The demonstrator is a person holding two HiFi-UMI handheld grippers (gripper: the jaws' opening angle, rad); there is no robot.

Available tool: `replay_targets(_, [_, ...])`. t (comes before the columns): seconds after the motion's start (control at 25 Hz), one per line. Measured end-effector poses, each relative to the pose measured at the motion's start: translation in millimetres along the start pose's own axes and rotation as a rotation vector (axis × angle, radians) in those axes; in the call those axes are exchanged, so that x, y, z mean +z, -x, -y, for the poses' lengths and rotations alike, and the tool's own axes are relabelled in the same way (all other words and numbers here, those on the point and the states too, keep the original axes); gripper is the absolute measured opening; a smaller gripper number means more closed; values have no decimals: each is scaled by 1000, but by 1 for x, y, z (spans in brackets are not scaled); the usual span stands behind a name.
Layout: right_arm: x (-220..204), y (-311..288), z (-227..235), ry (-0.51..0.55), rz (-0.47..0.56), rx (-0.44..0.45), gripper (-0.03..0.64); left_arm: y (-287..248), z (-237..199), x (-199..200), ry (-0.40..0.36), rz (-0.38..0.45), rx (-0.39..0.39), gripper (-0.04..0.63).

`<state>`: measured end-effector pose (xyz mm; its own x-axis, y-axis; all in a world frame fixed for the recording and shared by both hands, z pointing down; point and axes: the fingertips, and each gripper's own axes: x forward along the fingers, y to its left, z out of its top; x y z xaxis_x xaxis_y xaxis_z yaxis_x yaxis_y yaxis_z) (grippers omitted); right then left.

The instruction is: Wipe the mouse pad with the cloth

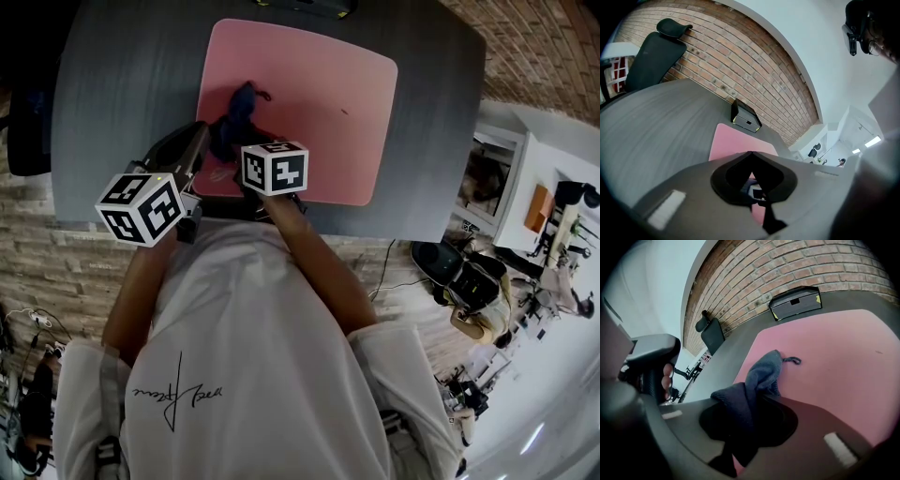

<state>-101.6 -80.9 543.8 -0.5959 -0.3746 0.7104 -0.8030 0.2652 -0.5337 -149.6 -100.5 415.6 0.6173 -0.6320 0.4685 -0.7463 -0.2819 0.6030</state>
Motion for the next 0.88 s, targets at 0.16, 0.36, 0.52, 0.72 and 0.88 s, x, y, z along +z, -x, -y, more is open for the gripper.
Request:
replay_targets(0.16, [4, 2, 6, 0, 14, -12, 87, 0, 1, 0, -3, -2, 0, 14])
replay_targets(0.36, [7, 5, 10, -14, 18, -22, 87, 1, 0, 0, -2, -7, -3, 14])
replay_targets(0.52, [8, 8, 19, -27, 21, -37, 87, -2, 2, -1, -4, -14, -12, 14])
replay_targets(0.72, [11, 12, 21, -38, 34, -40, 87, 1, 1, 0, -14, -18, -7, 14])
replay_targets(0.88, [10, 17, 28, -40, 35, -48, 87, 0, 2, 0, -13, -15, -11, 14])
